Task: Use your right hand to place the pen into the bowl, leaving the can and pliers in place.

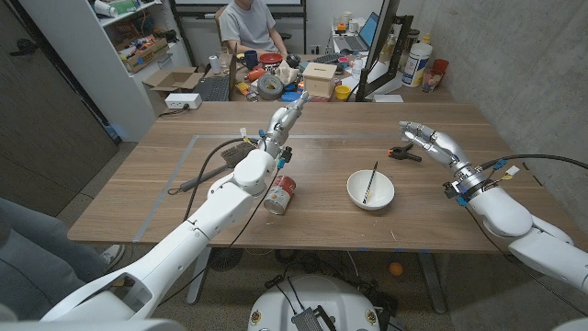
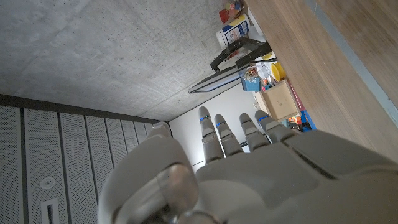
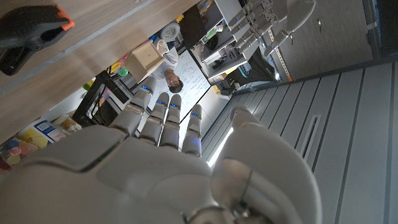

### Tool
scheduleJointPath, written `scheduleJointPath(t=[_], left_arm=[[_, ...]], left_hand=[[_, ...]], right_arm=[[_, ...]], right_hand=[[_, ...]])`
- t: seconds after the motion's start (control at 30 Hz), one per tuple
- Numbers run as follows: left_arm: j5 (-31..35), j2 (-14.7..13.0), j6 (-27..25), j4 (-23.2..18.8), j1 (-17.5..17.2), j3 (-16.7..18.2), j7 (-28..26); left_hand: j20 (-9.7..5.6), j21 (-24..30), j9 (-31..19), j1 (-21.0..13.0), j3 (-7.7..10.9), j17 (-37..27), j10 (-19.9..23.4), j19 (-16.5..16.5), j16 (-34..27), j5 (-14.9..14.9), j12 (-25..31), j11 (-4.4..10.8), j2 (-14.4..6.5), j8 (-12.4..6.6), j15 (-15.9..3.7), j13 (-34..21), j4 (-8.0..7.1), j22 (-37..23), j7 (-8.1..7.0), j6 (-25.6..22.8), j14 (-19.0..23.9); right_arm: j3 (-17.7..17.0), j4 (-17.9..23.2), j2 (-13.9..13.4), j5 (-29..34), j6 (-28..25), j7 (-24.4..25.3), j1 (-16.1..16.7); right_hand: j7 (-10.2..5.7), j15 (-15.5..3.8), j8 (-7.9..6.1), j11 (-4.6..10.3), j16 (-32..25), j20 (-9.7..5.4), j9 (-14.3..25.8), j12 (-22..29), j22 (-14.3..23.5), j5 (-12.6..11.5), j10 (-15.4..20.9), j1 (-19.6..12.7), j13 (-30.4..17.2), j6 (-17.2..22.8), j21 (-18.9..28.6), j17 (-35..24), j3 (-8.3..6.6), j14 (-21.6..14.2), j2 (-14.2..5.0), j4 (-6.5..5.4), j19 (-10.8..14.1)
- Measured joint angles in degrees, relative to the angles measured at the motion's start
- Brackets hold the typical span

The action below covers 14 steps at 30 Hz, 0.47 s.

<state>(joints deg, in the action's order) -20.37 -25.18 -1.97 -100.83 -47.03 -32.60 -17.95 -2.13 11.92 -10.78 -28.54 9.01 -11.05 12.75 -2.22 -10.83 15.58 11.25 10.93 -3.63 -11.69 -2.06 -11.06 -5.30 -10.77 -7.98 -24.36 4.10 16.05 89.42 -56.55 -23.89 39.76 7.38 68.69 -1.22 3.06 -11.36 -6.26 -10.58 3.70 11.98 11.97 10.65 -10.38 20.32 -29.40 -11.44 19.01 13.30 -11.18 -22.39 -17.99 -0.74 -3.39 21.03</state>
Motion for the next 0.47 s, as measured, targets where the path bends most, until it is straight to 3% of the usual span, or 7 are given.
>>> scheduleJointPath(t=[0.27,0.47], left_arm=[[1.39,0.95,-0.37,-0.56,0.49,-1.35,0.03],[1.86,1.37,-0.12,-0.62,0.68,-2.03,0.85]], left_hand=[[0.0,0.0,0.0,0.0,0.0,0.0,0.0,0.0,0.0,0.0,0.0,0.0,0.0,0.0,0.0,0.0,0.0,0.0,0.0,0.0,0.0],[0.0,0.0,0.0,0.0,0.0,0.0,0.0,0.0,0.0,0.0,0.0,0.0,0.0,0.0,0.0,0.0,0.0,0.0,0.0,0.0,0.0]], right_arm=[[-3.09,0.01,2.06,-8.85,0.6,-7.01,1.77],[-5.61,1.28,3.46,-10.46,0.05,-8.44,4.07]], right_hand=[[0.22,0.31,0.0,-0.3,0.0,0.2,0.0,0.0,0.0,0.0,-0.3,0.66,0.0,-0.22,-0.39,0.0,0.02,0.31,-0.26,-0.02,-0.21],[0.3,0.61,0.0,-0.42,0.0,0.35,0.01,0.0,0.01,0.0,-0.42,0.9,-0.01,-0.3,-0.61,-0.01,0.25,0.61,-0.03,-0.26,-0.35]])
